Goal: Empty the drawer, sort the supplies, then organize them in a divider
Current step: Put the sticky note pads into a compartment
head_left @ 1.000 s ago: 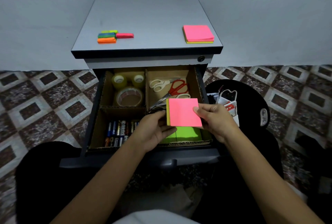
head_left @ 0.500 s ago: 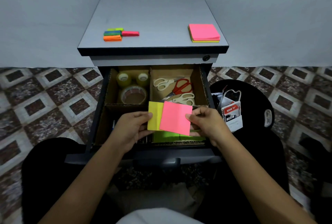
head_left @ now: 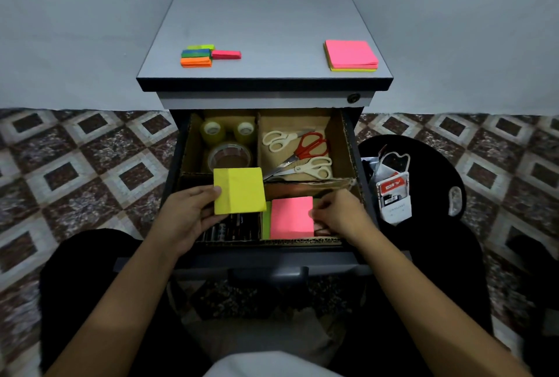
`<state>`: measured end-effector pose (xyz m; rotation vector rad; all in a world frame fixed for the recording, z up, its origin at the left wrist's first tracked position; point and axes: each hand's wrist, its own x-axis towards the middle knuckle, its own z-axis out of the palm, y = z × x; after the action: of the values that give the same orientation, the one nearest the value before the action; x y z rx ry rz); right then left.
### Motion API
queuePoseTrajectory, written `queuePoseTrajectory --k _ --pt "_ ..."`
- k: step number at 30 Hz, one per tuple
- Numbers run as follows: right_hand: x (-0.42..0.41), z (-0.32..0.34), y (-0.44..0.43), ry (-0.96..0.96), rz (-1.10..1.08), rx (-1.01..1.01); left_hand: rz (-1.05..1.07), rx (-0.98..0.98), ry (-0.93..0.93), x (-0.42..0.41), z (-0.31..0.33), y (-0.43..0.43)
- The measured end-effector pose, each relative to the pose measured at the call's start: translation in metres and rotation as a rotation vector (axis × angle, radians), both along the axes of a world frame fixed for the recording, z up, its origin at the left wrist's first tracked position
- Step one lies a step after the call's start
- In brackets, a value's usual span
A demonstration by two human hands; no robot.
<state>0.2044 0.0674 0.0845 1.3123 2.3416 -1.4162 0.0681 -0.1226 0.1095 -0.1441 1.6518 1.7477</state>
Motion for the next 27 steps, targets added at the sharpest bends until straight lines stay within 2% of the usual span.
queuePoseTrajectory --k 4,11,17,21,27 --pt "-0.004 0.002 -0.009 -0.052 0.121 0.252 0.004 -0.001 -0.003 0.0 0.0 0.001" --pt "-0.002 0.002 -0.005 -0.063 0.087 0.071 -0.003 -0.017 -0.01 0.001 -0.001 0.001" --pt "-0.003 -0.006 -0.002 -0.058 0.097 0.065 -0.009 -0.006 -0.012 0.002 0.001 0.001" --pt "0.001 0.001 -0.006 0.042 0.064 0.022 -0.064 0.032 -0.023 0.006 0.006 0.007" --pt "0.016 0.022 0.003 0.285 0.004 0.416 -0.258 0.027 -0.021 0.021 0.012 0.03"
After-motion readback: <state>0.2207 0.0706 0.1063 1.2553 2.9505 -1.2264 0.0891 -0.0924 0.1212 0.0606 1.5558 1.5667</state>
